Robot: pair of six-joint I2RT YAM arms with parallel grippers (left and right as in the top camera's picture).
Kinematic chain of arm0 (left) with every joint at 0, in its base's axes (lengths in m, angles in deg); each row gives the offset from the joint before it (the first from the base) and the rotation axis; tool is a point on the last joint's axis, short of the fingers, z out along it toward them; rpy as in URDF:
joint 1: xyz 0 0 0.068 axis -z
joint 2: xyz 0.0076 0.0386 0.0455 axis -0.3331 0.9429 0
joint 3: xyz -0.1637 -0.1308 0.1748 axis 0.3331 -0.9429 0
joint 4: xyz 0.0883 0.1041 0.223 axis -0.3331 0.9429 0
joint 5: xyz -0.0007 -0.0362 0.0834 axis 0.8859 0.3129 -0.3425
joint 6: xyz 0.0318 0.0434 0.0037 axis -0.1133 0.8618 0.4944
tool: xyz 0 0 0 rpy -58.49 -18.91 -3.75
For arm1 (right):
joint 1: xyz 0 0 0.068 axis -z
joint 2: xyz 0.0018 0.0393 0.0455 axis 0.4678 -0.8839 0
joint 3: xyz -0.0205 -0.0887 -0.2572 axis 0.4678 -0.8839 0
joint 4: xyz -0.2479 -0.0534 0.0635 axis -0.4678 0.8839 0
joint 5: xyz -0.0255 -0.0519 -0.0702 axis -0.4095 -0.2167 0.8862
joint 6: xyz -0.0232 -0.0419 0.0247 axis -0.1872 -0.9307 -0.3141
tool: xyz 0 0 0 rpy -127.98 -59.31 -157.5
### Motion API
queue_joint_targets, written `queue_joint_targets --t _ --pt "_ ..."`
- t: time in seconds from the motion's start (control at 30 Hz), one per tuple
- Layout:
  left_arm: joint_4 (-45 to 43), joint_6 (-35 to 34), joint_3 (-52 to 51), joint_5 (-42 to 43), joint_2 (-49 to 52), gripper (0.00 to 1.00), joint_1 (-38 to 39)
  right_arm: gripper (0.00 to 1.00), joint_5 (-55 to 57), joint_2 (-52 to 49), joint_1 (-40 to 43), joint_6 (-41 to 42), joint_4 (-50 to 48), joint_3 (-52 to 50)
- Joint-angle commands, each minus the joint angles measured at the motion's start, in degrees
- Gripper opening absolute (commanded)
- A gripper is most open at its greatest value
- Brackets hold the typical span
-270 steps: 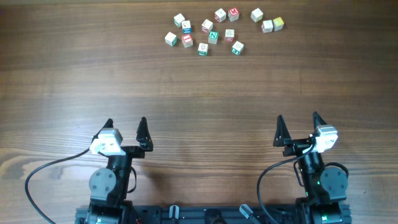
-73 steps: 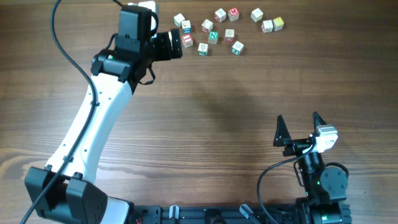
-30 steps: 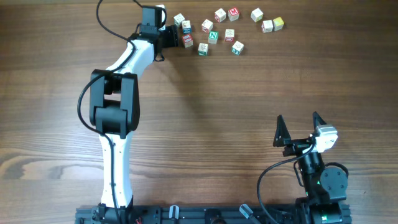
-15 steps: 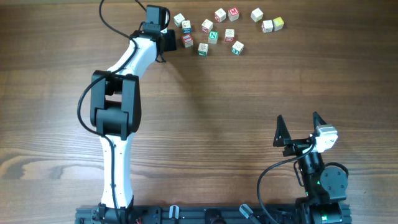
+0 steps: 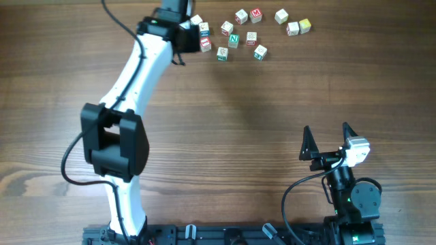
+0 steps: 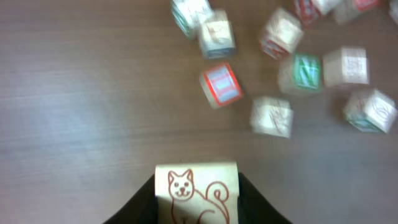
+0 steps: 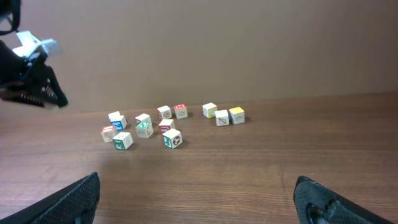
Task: Form a tower
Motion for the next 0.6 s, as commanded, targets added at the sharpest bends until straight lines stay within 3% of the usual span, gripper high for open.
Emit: queue_joint_targets --t 0.0,0.13,0.57 --pt "5.46 -7.96 -0.7 -0.11 -0.28 0.31 4.85 1.0 -0.74 -0.02 -0.33 -0.2 -0.15 -0.07" --pt "4.15 -13.44 -4.68 -0.11 0.68 0.31 9.55 1.0 -0.74 -0.02 -0.33 -0.2 -0.15 -0.07" --pt "-14.21 -14.1 -22.43 -2.45 0.7 0.3 16.81 1.0 -0.74 -0.02 -0.33 -0.2 -0.15 -0.07"
